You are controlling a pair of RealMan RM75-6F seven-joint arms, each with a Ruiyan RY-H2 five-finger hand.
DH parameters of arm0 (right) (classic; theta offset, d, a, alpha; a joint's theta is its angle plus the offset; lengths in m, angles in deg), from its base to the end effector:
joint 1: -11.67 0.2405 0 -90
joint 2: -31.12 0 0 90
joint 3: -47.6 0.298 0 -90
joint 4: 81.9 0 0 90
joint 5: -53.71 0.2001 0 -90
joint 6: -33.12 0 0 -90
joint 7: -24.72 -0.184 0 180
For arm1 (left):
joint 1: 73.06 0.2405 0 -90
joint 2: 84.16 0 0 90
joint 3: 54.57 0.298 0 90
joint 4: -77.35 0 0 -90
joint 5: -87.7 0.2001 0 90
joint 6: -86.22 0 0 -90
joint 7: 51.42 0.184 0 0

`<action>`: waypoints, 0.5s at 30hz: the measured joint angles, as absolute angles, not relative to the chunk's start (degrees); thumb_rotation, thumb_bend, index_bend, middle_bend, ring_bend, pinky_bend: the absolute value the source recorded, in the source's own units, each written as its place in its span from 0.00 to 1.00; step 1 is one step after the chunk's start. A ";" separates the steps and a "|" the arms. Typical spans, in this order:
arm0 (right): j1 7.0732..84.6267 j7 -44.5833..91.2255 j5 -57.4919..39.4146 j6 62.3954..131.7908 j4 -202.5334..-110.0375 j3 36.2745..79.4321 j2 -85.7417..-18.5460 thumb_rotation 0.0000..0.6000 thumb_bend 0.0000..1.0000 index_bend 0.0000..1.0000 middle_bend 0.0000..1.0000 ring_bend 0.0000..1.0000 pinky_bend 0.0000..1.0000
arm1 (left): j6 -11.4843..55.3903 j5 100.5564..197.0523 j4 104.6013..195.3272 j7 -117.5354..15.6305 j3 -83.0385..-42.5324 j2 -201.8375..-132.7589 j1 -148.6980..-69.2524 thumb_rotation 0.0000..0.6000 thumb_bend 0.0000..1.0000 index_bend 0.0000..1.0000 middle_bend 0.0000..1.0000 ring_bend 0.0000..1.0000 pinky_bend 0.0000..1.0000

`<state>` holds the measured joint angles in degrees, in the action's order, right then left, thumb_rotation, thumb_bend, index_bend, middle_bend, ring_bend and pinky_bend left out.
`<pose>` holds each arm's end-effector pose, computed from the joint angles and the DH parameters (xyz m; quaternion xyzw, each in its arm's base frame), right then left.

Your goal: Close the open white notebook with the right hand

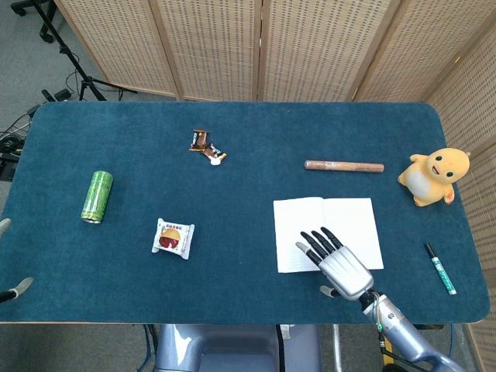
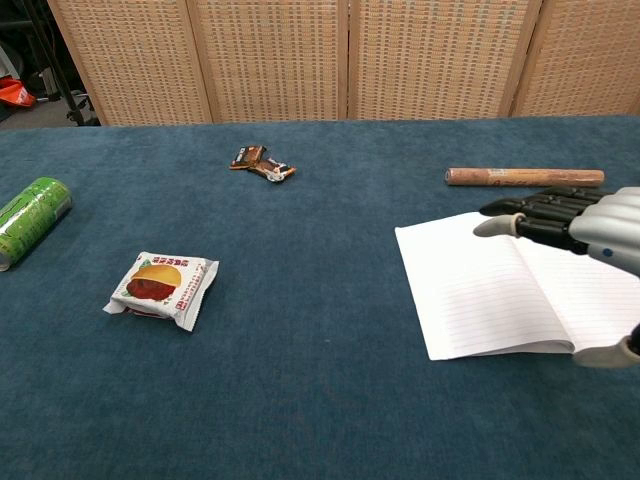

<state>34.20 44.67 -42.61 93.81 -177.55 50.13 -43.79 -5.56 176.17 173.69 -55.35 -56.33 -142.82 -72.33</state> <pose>-0.2260 -0.2799 0.0360 0.8151 -0.2573 0.3448 0.3879 -0.3405 0.1854 0.2263 -0.5620 -0.3890 -0.4107 0.6035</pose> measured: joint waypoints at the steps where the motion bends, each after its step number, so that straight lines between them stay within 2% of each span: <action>1: 34.44 46.40 -41.93 93.39 -177.20 50.38 -44.77 1.00 0.00 0.00 0.00 0.00 0.00 | -5.51 176.13 173.72 -55.29 -56.34 -142.83 -72.35 1.00 0.00 0.00 0.00 0.00 0.00; 10: 36.01 57.56 -36.78 91.49 -173.58 51.83 -51.69 1.00 0.00 0.00 0.00 0.00 0.00 | -5.62 175.98 173.74 -55.70 -56.33 -142.72 -72.23 1.00 0.00 0.00 0.00 0.00 0.00; 15: 36.68 58.96 -35.50 91.60 -170.79 52.18 -53.95 1.00 0.00 0.00 0.00 0.00 0.00 | -5.31 175.70 173.68 -56.02 -56.44 -142.57 -72.34 1.00 0.00 0.00 0.00 0.00 0.00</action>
